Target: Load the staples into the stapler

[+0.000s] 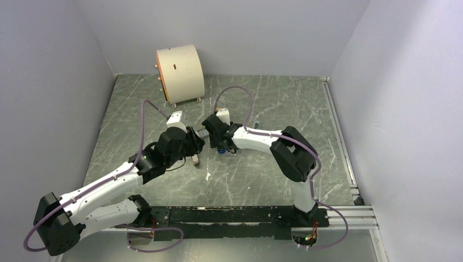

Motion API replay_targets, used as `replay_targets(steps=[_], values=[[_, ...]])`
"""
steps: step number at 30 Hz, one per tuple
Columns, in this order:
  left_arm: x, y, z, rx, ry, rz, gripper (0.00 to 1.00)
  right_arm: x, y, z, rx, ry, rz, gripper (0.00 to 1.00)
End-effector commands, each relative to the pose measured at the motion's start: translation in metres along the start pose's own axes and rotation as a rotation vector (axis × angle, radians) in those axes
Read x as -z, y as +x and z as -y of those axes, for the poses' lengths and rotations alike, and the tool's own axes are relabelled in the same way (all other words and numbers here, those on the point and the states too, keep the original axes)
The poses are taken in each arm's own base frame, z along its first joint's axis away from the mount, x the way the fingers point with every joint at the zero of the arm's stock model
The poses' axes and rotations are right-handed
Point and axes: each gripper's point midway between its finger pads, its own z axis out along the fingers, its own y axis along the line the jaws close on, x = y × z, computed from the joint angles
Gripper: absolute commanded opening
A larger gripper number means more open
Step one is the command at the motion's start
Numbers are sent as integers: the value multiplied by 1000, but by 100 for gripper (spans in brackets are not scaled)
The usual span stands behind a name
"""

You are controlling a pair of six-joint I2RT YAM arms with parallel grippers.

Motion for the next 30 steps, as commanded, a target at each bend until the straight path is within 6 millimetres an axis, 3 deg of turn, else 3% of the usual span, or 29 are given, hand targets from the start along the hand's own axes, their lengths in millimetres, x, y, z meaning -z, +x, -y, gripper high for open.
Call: replay_targets(steps=[1,4,9,13,17,22,30], values=[[5,-6,0,-23,6,25,43,19,-48,1,-38,-13,115,64],[6,-7,2,-31,23,28,44,40,-76,17,-68,-9,180,67],[7,-6,10,-42,67,21,45,61,-109,73,-138,63,269,69],[5,-3,18,-43,107,10,46,54,-116,124,-174,166,263,70],[3,2,27,-52,152,-19,49,38,-112,152,-175,229,215,71],[2,9,40,-70,222,-54,61,15,-101,163,-166,240,143,69],[-3,19,60,-96,313,-118,66,0,-86,169,-159,245,93,54]])
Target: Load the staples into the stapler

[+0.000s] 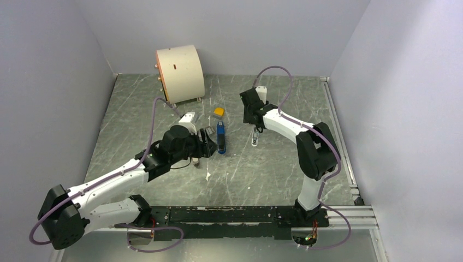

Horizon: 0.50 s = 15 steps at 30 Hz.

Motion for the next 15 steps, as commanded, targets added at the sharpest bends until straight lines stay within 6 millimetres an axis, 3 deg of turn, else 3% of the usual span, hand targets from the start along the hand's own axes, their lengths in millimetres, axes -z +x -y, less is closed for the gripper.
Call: replay_targets(steps=[1,5,12,15], values=[[-4,-1,24,-29,113,-21,66,-4,2,7,9,20,-6,52],[-9,2,26,-25,120,-38,66,-5,7,12,17,43,-18,49],[-13,11,27,-17,131,-76,68,-8,17,16,19,61,-43,53],[-15,14,29,-12,139,-95,69,-8,20,15,13,54,-52,49]])
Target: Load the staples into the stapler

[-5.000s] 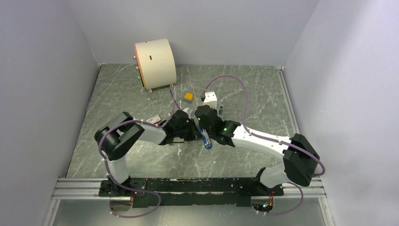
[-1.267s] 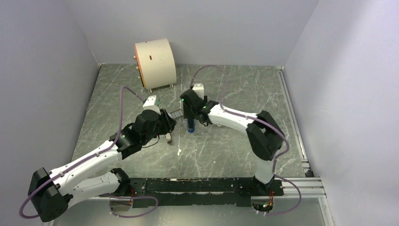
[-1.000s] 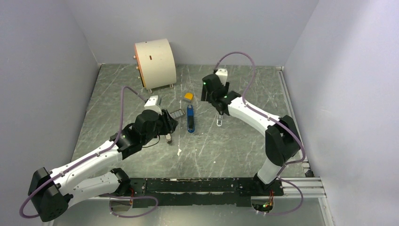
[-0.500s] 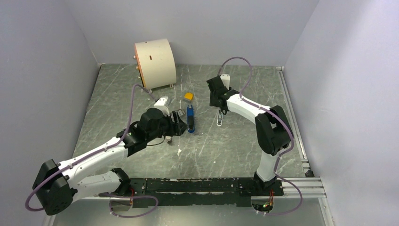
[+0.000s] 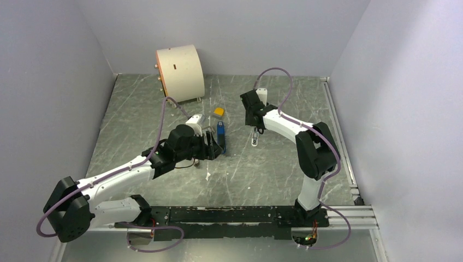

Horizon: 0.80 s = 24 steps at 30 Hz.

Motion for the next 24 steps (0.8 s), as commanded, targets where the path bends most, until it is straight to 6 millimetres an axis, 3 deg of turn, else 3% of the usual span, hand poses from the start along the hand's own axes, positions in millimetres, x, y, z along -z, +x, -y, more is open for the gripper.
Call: replay_targets(steps=[1,14,24], values=[[-2,-8,22,-6,83,0,69,-7,11,6,-5,25,-29,47],[-19,-9,37,8,139,-36,65,4,14,8,-45,-4,-24,28],[-44,-1,57,43,198,-73,63,27,26,13,-82,-64,-20,22]])
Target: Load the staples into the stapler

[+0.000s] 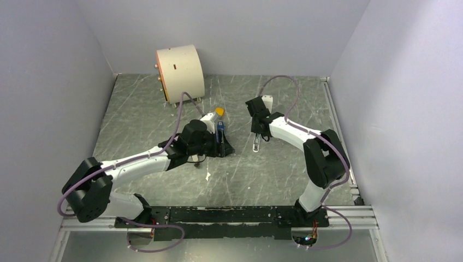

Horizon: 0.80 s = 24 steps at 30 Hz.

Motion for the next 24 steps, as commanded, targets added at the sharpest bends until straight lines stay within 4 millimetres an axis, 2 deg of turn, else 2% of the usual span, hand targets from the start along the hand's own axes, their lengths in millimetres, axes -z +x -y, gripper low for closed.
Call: replay_targets(steps=[1,5,12,17,24], values=[[-12,-11,33,8,102,22,63,17,1,0,-36,-41,13,22],[-31,-1,37,13,103,-13,58,27,8,1,-42,-60,10,22],[-66,11,44,-22,57,-62,27,40,19,5,-57,-77,6,22],[-93,27,40,-32,12,-98,21,44,23,6,-65,-89,2,22],[-122,44,21,-24,-70,-116,12,46,27,4,-61,-105,-3,22]])
